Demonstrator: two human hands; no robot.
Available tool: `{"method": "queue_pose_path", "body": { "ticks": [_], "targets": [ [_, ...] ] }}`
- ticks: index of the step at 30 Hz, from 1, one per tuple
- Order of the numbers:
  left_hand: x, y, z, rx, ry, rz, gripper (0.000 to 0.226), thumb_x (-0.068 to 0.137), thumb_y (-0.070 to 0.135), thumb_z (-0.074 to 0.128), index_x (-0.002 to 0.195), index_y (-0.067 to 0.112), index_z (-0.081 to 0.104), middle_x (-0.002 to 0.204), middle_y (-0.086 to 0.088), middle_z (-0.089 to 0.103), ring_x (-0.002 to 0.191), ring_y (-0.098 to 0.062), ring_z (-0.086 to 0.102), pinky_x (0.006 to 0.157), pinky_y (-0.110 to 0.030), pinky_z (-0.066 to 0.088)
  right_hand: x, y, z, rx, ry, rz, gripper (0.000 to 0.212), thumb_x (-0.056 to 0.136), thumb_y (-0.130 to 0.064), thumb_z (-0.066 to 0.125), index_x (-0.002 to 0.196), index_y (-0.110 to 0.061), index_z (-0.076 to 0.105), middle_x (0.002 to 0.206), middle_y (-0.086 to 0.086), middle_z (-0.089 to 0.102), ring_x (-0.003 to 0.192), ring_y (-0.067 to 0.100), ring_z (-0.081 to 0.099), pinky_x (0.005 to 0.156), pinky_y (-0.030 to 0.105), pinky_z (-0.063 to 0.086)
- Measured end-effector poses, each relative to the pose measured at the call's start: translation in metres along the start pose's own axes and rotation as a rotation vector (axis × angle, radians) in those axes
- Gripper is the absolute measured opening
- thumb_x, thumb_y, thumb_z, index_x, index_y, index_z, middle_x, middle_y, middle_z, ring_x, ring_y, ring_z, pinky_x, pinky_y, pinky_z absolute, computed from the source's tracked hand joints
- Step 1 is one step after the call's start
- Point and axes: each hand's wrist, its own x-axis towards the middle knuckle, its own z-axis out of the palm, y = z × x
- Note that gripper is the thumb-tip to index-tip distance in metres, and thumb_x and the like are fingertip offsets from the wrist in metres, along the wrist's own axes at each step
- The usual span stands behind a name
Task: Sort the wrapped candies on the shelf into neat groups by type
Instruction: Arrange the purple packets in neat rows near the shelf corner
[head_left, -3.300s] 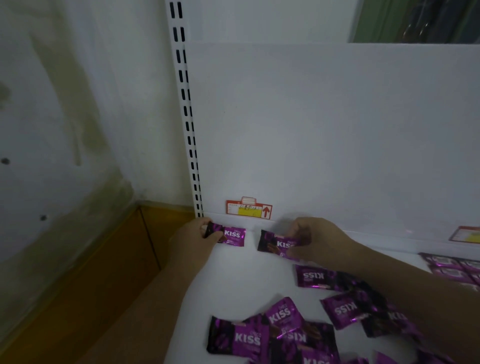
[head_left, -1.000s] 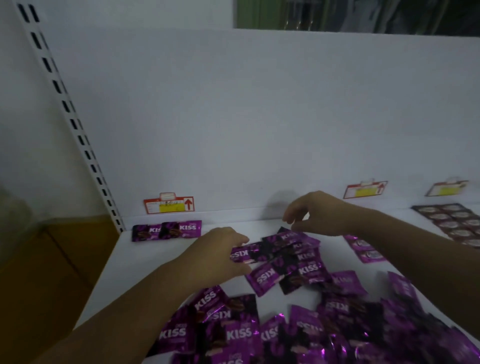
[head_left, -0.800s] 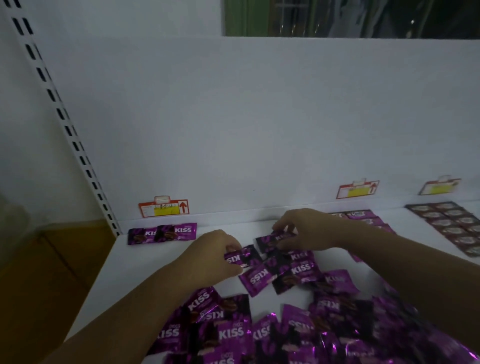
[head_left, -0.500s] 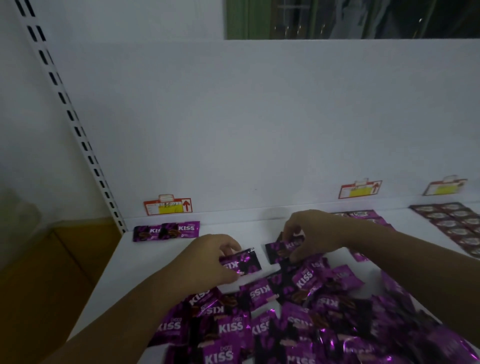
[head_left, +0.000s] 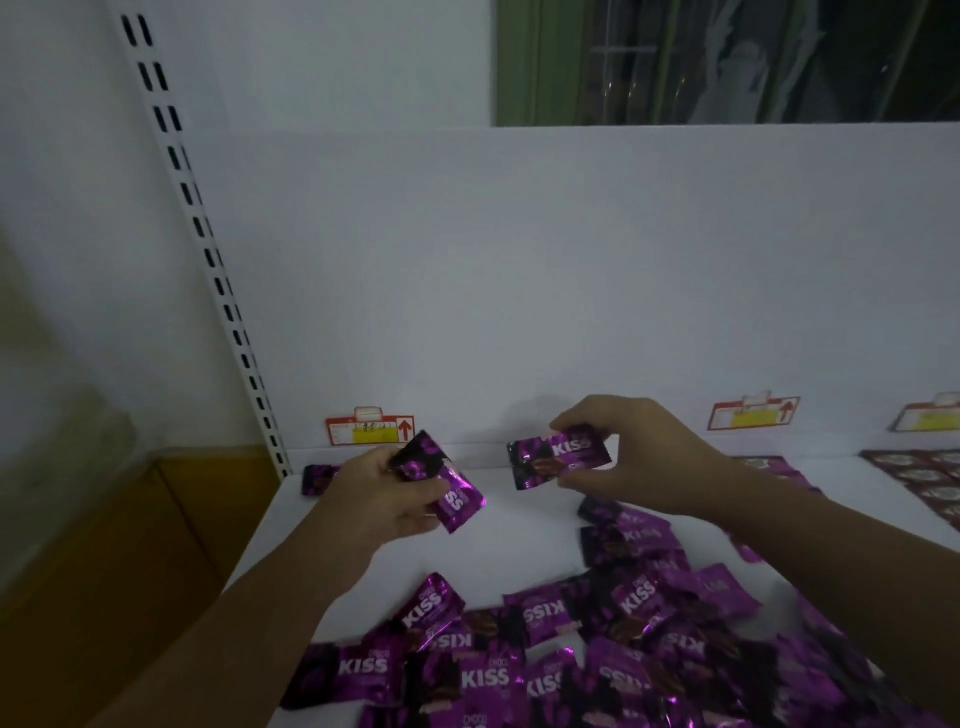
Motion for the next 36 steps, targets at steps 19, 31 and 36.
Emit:
{"method": "queue_pose_path", "body": {
  "ticks": [19,31,36],
  "targets": [
    [0.019,-0.021,-0.065,-0.303,0.358,0.104,0.022,0.075,0.012,0.069,0.096,0.017,0.063,0.089,-0.004,0.071,0.075,-0.015,0.069,0.055,-0.021,0.053,0.041,-0.014,0.070,-0.150,0.116,-0.180,0.027,0.073,-0.033,0.077,0.083,-0.012,0.064,0.083,0.002,0.064,0.071,0.019,0.058,0.061,0.034,0.050],
    [0.020,-0.033,-0.061,-0.329,0.304,0.037,0.025,0.075,0.010,0.069,0.100,0.013,0.063,0.089,-0.006,0.073,0.079,-0.019,0.071,0.059,-0.021,0.054,0.066,-0.017,0.112,-0.417,-0.020,-0.283,0.031,0.085,-0.042,0.059,0.098,-0.016,0.068,0.102,0.001,0.067,0.097,0.023,0.059,0.073,0.031,0.051],
    [0.018,-0.034,-0.056,-0.322,0.238,0.016,0.020,0.084,0.006,0.062,0.104,0.011,0.062,0.090,-0.007,0.073,0.083,-0.023,0.071,0.060,-0.022,0.055,0.060,-0.017,0.115,-0.402,-0.011,-0.326,0.024,0.084,-0.032,0.065,0.091,-0.011,0.072,0.098,0.006,0.069,0.092,0.027,0.064,0.068,0.033,0.055]
  ]
}}
